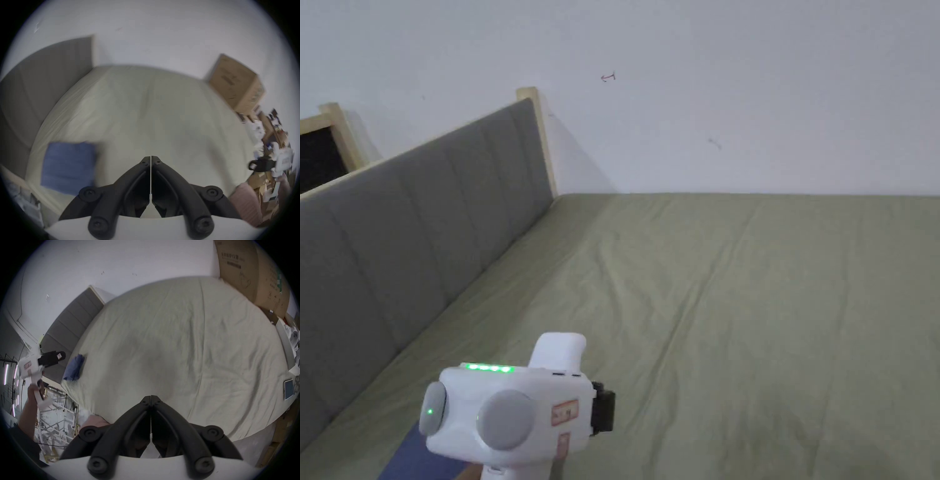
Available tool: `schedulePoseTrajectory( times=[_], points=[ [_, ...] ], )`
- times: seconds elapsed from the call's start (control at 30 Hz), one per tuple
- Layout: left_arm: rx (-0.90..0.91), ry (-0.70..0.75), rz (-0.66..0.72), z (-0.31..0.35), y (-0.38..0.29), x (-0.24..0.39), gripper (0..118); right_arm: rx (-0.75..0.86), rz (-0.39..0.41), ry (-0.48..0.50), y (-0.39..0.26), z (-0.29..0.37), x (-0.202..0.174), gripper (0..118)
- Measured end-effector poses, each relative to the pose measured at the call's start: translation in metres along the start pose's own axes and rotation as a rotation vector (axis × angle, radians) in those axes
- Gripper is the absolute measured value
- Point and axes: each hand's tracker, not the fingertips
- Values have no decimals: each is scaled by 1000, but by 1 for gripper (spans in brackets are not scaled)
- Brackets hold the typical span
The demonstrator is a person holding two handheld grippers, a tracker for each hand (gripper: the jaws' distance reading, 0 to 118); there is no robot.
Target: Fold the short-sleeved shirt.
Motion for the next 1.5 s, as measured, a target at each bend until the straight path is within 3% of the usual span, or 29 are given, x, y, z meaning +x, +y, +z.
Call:
schedulePoseTrajectory(
  times=[0.17, 0.27, 0.33, 0.47, 0.57, 0.7, 0.73, 0.77, 0.8, 0.83, 0.87, 0.9, 0.93, 1.4, 1.5],
  points=[
    [289, -170, 22, 50, 13, 98, 0, 292, 53, -63, 17, 64, -13, 0],
    [554, -16, -98, 79, 11, 138, 0, 549, 156, -125, 17, 104, -30, 0],
    [619, 23, -82, 91, 8, 153, 0, 752, 228, -194, 8, 120, -35, 0],
    [733, 143, -97, 101, -22, 174, 0, 1149, 296, -391, -32, 121, -37, 0],
    [757, 234, -124, 105, -48, 182, 0, 1144, 255, -409, -47, 117, -35, 0],
    [731, 195, -90, 109, -56, 180, 1, 1042, 198, -329, -44, 118, -27, 0],
    [717, 202, -91, 109, -55, 180, 12, 1038, 191, -324, -44, 119, -24, 5],
    [715, 204, -90, 109, -55, 179, 31, 1042, 189, -332, -44, 119, -24, 21],
    [715, 205, -90, 111, -54, 179, 64, 1043, 186, -336, -45, 119, -23, 43],
    [719, 200, -87, 112, -55, 178, 108, 1043, 185, -340, -44, 119, -26, 81],
    [719, 194, -84, 113, -54, 177, 118, 1042, 182, -350, -44, 119, -25, 106],
    [711, 184, -76, 112, -53, 177, 117, 1037, 176, -360, -44, 118, -25, 118],
    [753, 220, -80, 115, -59, 175, 118, 1032, 168, -358, -43, 117, -23, 118],
    [688, 69, -92, 113, -62, 180, 118, 1016, 183, -376, -47, 115, -32, 118],
    [672, 118, -88, 111, -60, 188, 118, 997, 189, -376, -47, 111, -34, 118]
  ],
)
